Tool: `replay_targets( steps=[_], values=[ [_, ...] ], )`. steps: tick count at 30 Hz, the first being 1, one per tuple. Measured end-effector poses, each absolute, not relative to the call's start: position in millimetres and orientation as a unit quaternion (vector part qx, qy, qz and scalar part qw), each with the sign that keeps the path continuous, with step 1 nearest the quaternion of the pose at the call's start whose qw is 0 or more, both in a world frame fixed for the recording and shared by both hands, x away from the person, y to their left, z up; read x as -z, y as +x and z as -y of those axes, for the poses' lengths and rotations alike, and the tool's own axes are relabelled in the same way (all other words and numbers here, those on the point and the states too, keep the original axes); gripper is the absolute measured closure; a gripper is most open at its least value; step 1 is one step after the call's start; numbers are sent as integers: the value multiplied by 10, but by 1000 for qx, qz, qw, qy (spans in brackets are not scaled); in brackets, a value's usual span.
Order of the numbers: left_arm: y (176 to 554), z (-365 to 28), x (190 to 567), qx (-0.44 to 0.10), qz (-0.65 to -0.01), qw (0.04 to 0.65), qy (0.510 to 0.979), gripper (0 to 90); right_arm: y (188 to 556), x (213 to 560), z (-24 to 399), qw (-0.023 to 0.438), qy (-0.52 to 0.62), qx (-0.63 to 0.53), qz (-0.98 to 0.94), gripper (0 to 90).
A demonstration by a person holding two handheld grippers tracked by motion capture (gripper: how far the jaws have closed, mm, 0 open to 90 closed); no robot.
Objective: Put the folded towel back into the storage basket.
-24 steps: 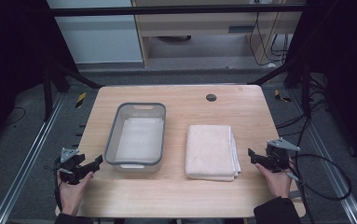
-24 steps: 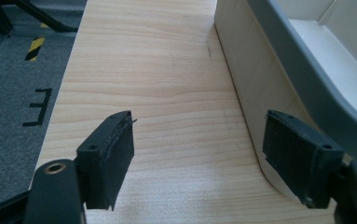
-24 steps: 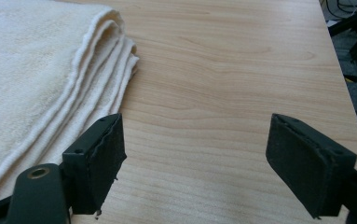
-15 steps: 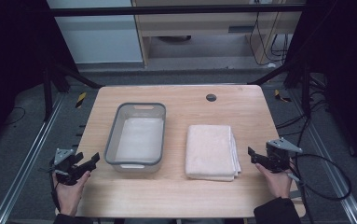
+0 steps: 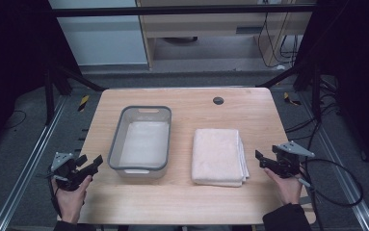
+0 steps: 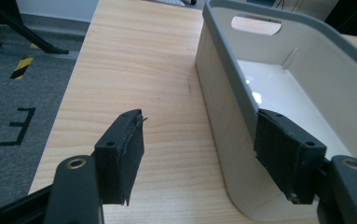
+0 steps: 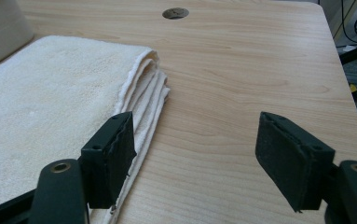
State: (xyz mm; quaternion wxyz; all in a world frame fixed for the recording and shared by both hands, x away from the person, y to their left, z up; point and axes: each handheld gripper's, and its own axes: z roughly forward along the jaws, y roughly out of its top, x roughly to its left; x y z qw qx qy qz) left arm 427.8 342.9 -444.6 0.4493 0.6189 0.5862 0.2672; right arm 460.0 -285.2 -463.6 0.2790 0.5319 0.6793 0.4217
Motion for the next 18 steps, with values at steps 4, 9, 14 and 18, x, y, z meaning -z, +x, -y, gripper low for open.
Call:
replay_targets(
  steps=[4,9,14,18],
  values=[
    [4269,-3407,4391,-274,-578,457,617,326,4612,4620,2850,277,527,-423,-683,284],
    [4270,-3392,4347,-274,-576,465,615,327,4620,4595,2839,272,523,-425,-687,292],
    [4258,-3366,4288,-277,-571,470,614,327,4627,4566,2829,273,521,-427,-687,294],
    [4244,-3326,4233,-278,-564,478,614,329,4621,4531,2834,277,520,-435,-680,311]
  ],
)
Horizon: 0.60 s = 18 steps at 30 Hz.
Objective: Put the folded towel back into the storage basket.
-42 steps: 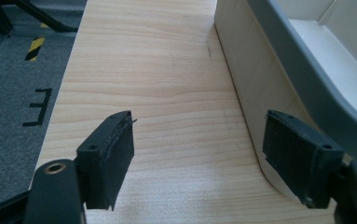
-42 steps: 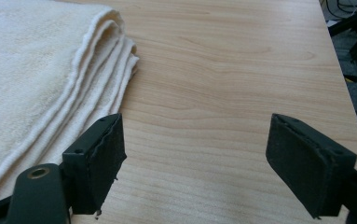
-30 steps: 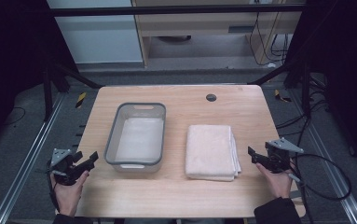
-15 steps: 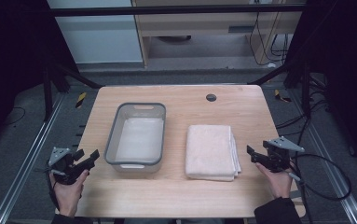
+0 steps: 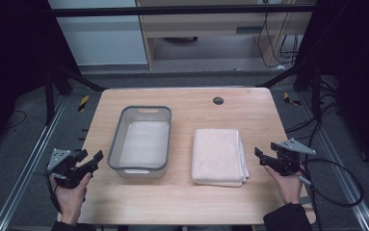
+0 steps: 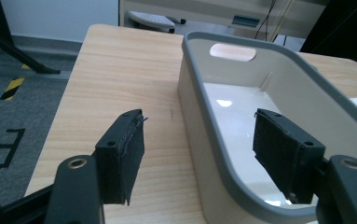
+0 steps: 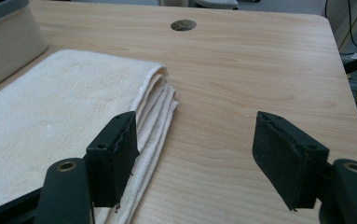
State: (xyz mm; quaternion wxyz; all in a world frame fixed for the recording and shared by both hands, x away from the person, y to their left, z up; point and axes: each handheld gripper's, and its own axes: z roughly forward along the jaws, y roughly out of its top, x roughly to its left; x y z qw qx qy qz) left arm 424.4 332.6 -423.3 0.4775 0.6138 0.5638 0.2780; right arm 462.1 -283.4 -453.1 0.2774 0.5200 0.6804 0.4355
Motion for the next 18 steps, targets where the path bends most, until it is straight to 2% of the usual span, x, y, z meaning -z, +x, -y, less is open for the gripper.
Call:
replay_targets(
  steps=[18],
  values=[
    [4338,-2943,4097,-272,-528,476,649,314,4665,4368,2811,273,511,-459,-673,338]
  ],
)
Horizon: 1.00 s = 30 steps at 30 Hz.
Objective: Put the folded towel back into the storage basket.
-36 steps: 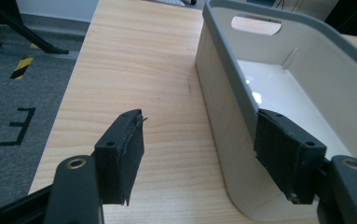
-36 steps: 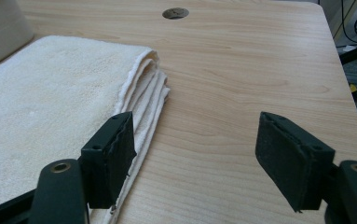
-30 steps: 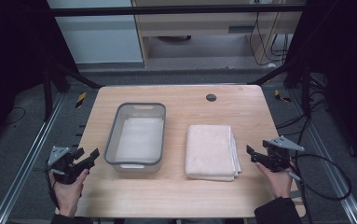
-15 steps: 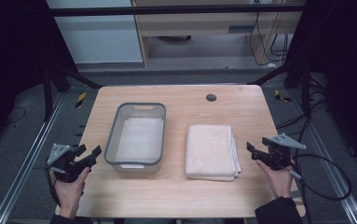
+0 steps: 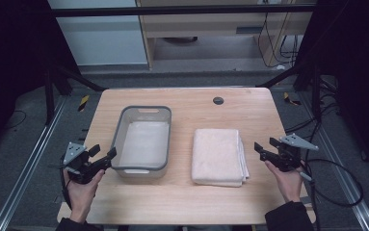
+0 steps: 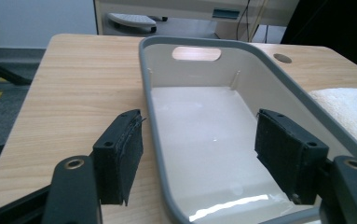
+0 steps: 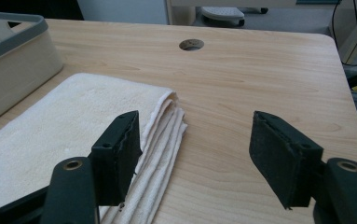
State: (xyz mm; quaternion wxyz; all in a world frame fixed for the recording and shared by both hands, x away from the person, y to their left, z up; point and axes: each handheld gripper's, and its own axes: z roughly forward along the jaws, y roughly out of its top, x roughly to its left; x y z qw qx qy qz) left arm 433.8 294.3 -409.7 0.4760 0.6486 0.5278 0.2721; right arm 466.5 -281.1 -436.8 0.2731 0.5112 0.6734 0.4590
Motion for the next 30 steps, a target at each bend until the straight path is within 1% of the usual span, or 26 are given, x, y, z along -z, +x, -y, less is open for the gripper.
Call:
replay_targets(
  steps=[3,6,19,30],
  values=[
    [4354,-2887,4077,-273,-524,477,651,311,4684,4343,2813,275,510,-460,-673,340],
    [4376,-2792,4051,-272,-516,478,656,310,4705,4304,2803,278,503,-465,-673,362],
    [4424,-2544,4014,-270,-497,480,670,314,4756,4243,2758,272,493,-472,-678,353],
    [4474,-2237,3983,-257,-475,487,686,316,4845,4197,2685,262,491,-481,-677,344]
  ],
)
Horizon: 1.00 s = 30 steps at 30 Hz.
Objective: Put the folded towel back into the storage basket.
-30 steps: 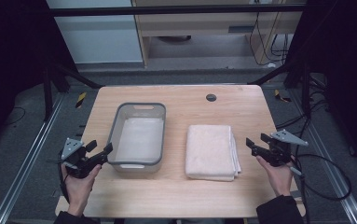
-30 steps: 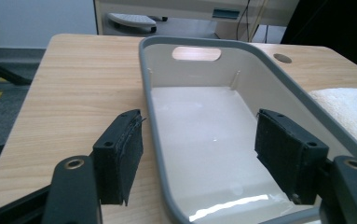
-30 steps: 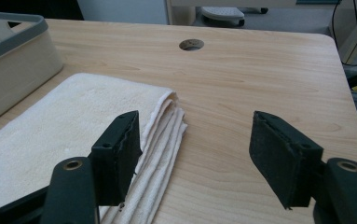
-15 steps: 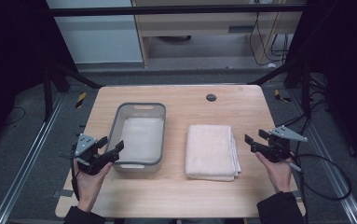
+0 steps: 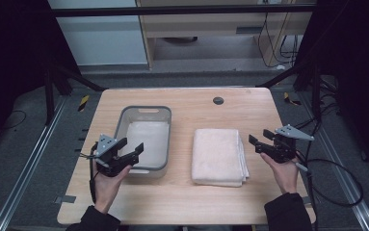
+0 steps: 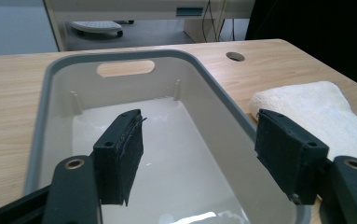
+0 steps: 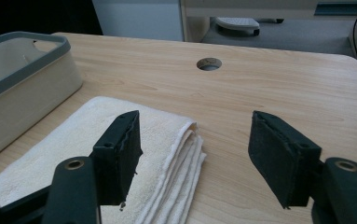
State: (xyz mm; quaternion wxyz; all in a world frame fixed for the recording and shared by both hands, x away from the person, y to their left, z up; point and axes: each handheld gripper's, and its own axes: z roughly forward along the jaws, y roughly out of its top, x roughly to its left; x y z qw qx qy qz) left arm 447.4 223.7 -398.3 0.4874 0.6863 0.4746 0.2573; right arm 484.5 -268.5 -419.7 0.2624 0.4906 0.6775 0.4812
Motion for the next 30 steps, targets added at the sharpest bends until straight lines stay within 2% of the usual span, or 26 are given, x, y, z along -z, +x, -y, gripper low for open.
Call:
replay_targets(
  steps=[30],
  values=[
    [4535,-1377,4090,-216,-420,485,736,330,5136,4229,2568,239,489,-472,-693,337]
  ],
)
